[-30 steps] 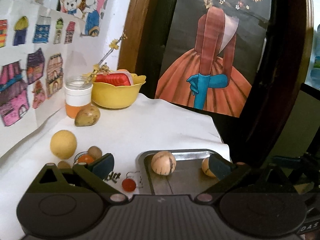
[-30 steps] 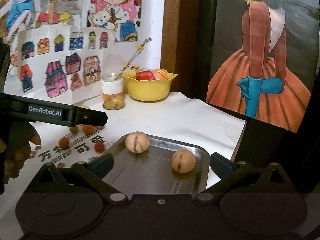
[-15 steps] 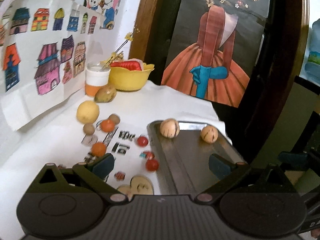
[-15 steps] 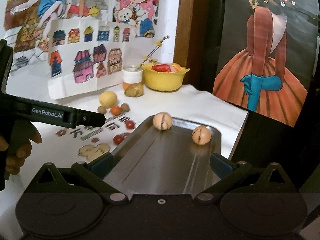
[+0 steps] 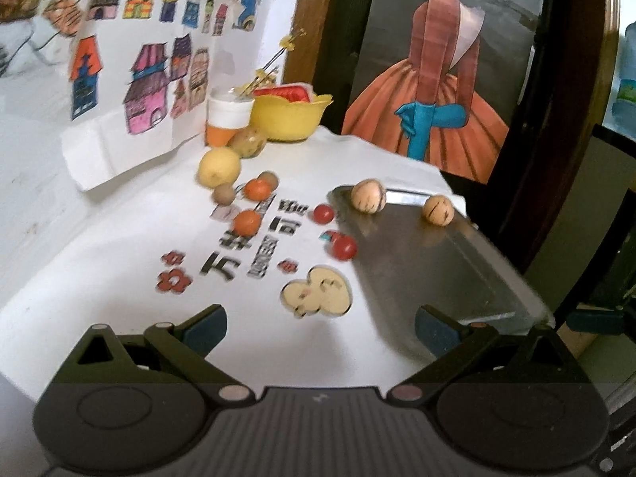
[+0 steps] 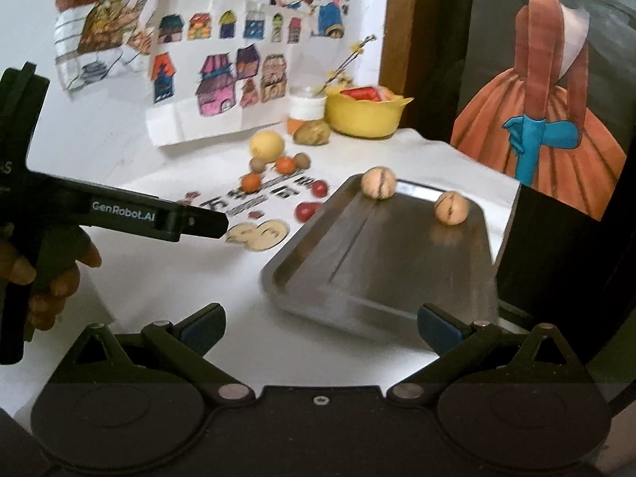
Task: Organize fruits
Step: 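Withdraw both tools from the tray toward the remaining fruits, then grasp a small orange fruit with the left tool while the right tool grasps a red cherry tomato, then carry the orange fruit and cherry tomato over the steel tray with both tools, then open both tools to drop the fruits into the tray and withdraw, then withdraw both open tools from the tray toward the loose fruits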
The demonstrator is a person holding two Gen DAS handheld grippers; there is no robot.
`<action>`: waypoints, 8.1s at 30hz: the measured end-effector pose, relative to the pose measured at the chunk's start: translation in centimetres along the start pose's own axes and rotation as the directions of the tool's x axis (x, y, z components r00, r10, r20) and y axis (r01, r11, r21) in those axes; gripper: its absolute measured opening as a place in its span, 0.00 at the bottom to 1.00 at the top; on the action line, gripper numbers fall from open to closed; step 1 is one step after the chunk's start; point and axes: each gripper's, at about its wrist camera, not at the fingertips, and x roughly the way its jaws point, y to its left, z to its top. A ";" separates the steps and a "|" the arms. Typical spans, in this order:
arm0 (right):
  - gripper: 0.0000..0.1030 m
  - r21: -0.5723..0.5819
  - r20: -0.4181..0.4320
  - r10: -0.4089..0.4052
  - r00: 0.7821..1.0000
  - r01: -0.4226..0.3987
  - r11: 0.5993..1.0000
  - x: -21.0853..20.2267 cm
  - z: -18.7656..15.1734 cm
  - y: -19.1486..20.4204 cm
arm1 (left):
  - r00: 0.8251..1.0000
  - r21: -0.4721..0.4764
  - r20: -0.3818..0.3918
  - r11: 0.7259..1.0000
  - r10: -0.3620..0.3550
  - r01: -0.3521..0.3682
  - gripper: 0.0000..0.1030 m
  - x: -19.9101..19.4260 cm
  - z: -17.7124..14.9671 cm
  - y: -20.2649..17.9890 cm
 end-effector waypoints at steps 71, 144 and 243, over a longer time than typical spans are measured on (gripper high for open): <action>0.97 -0.251 0.030 -0.030 0.999 0.036 0.967 16.7 8.8 1.1 | 0.998 -0.009 -0.051 1.000 0.029 -0.030 0.99 13.0 7.0 7.7; 0.23 -0.205 0.120 -0.129 0.984 0.152 0.967 13.8 6.7 -10.9 | 0.995 0.123 -0.023 0.988 -0.095 0.098 0.29 17.5 8.9 -7.2; 0.99 0.072 0.138 -0.190 0.972 0.182 0.981 -0.8 1.8 -2.7 | 0.999 0.028 0.020 0.999 0.029 -0.030 0.99 2.8 3.5 -0.9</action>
